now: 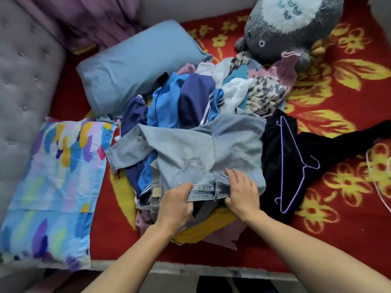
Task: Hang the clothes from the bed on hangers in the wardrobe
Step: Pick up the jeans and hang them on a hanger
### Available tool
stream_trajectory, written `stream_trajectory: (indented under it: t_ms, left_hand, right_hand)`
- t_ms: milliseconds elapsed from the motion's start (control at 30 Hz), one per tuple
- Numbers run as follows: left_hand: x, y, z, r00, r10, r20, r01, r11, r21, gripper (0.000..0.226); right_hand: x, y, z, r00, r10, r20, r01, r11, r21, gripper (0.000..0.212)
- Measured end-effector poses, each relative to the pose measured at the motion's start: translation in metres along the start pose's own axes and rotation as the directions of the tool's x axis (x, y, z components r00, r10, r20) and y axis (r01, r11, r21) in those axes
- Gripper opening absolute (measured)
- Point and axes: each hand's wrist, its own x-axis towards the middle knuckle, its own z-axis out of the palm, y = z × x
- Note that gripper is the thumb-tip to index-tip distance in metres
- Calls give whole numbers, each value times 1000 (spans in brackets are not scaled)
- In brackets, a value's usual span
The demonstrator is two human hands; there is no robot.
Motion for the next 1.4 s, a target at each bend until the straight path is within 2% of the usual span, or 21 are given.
stream_trajectory:
  t_ms: [133,233,300,400,467,533,600,667,733,800,967,1033,1100,1167,1267,1400]
  left_hand:
    - [-24,-9,-36,998,32,-58,-24,990,141,30]
    - [-40,-34,-55,998,25,-50,-9,956,293,30]
    - [-52,-50,-77,996,-26,-90,57,931,361,26]
    - [-72,-71,-116,981,-44,-188,103,941,323,27]
    - [-87,-75,-142,962,-31,-271,99,965,242,29]
    - [-106,-72,-172,914,-102,-392,127,991,37,29]
    - [-126,-67,-207,848,-242,-471,154,964,-218,25]
    - [-147,-64,-241,804,-322,-501,73,888,-453,28]
    - [-165,-60,-270,787,-341,-514,-44,800,-598,39]
    - [-180,-54,-297,767,-330,-551,-122,767,-630,38]
    - [-236,-33,-355,748,-204,-632,-221,821,-526,42]
    - [-265,-18,-377,738,-144,-659,-267,835,-481,40]
    - [-292,-1,-401,714,-114,-691,-293,847,-443,35]
    - [-312,14,-425,685,-116,-719,-317,842,-438,37]
    - [-334,28,-453,704,-142,-696,-312,818,-482,42]
    - [-346,38,-457,748,-207,-630,-254,789,-560,40]
  right_hand:
    - [-4,16,-37,982,68,-177,-64,998,26,50]
    - [-23,25,-64,963,84,-257,-102,993,-55,39]
    - [-41,25,-88,942,181,-283,-203,978,-53,37]
    - [-77,11,-126,925,318,-207,-322,947,13,41]
    - [-104,-11,-151,900,366,-235,-333,927,170,41]
    - [-129,-40,-178,871,403,-280,-279,876,394,38]
    - [-152,-68,-205,864,399,-308,-168,805,569,39]
    - [-176,-100,-233,866,384,-321,-66,723,688,42]
    - [-203,-131,-263,881,364,-301,14,616,787,41]
    - [-227,-151,-289,903,323,-284,62,557,828,36]
    - [-290,-180,-350,872,268,-410,169,621,765,17]
    - [-319,-193,-376,874,254,-415,187,612,768,20]
    - [-348,-205,-402,875,241,-419,217,580,785,25]
    - [-376,-216,-423,871,217,-440,280,517,809,20]
    - [-409,-228,-445,865,172,-472,350,468,812,11]
    - [-427,-224,-452,865,155,-478,328,546,771,9]
